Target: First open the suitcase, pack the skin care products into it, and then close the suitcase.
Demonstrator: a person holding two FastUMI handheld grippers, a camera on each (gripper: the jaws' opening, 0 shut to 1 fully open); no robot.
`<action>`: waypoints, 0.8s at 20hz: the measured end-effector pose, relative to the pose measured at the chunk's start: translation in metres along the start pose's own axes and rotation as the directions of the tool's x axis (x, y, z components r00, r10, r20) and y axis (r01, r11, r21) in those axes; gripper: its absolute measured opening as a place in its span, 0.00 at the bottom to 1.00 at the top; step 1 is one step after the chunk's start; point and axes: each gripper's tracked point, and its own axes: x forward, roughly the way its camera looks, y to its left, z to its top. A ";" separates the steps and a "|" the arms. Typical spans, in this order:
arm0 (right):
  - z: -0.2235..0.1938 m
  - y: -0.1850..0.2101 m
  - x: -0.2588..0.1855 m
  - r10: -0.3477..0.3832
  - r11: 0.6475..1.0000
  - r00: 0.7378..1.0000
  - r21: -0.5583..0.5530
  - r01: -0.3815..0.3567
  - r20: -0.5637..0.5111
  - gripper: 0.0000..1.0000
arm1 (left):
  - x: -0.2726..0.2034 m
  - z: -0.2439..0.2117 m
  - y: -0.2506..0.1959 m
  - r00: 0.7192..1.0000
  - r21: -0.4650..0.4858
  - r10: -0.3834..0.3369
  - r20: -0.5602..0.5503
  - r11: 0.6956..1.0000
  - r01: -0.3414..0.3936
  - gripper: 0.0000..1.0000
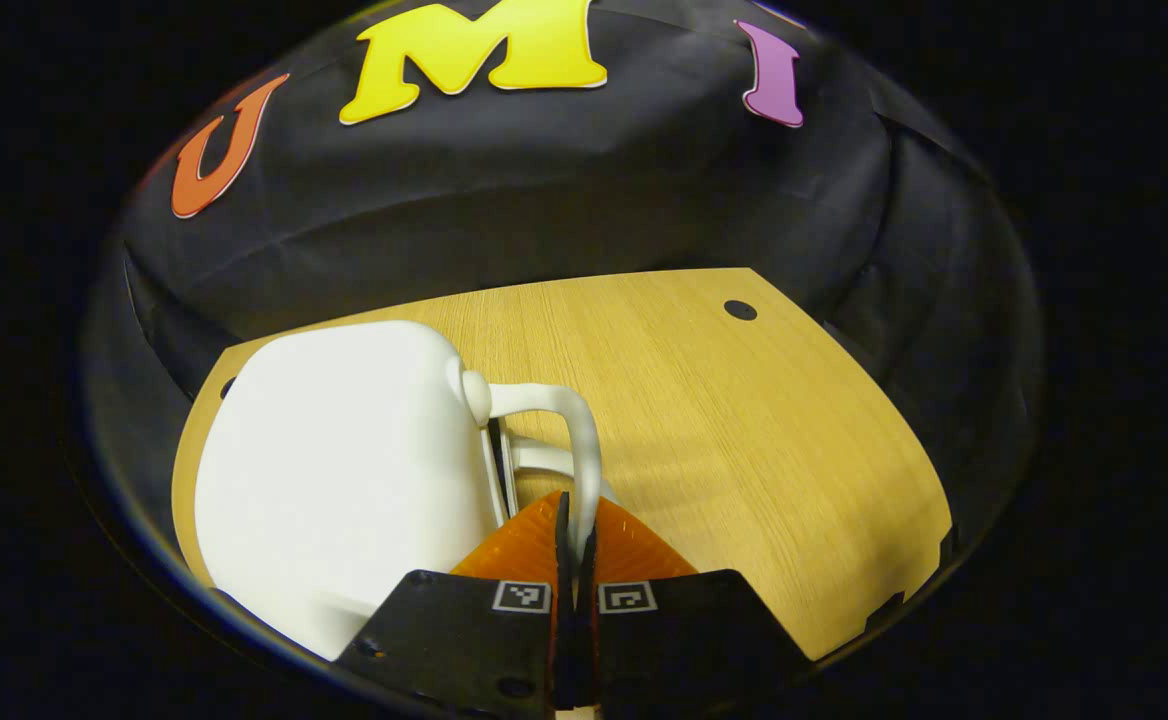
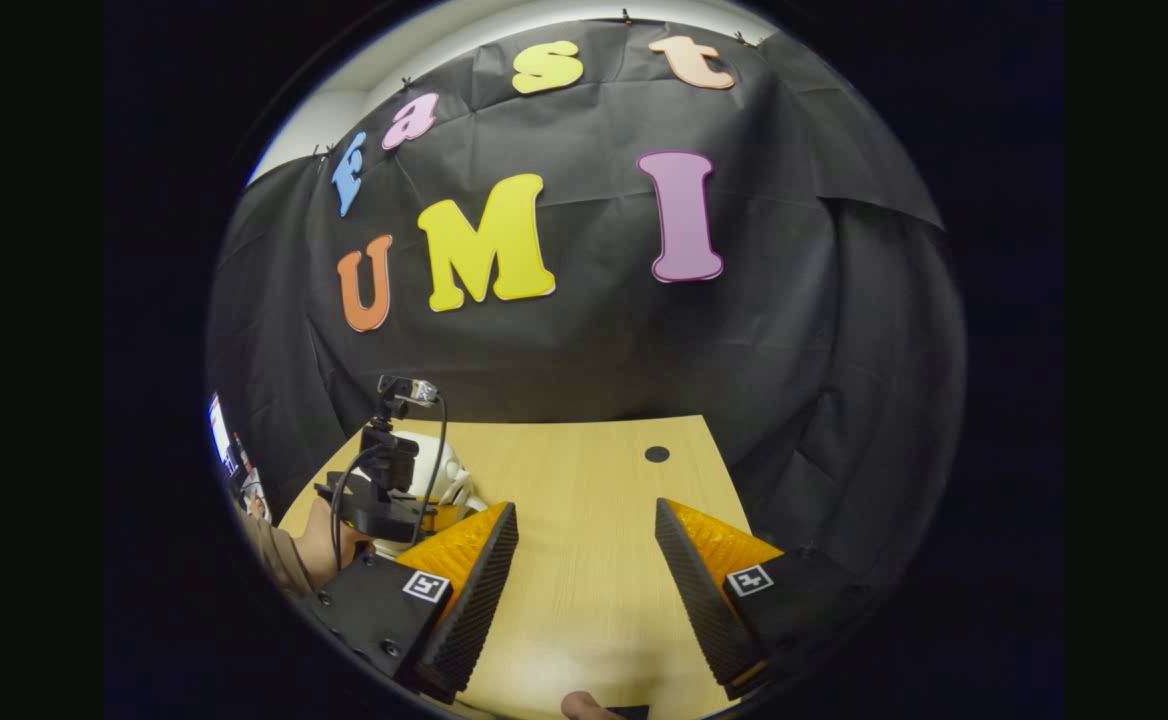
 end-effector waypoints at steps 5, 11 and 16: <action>-0.010 -0.002 0.010 -0.009 1.000 0.999 0.019 0.010 -0.040 0.81 | -0.002 -0.004 -0.006 0.998 0.054 0.031 -0.051 0.998 -0.028 0.17; -0.004 0.030 0.019 -0.007 1.000 1.000 0.005 0.007 -0.031 0.79 | -0.033 0.019 -0.011 0.999 0.038 0.010 0.045 0.999 -0.012 0.64; 0.020 0.074 0.024 -0.037 0.999 0.999 -0.039 0.038 0.017 0.82 | -0.107 0.068 0.038 0.970 0.035 0.061 0.237 0.997 -0.072 0.99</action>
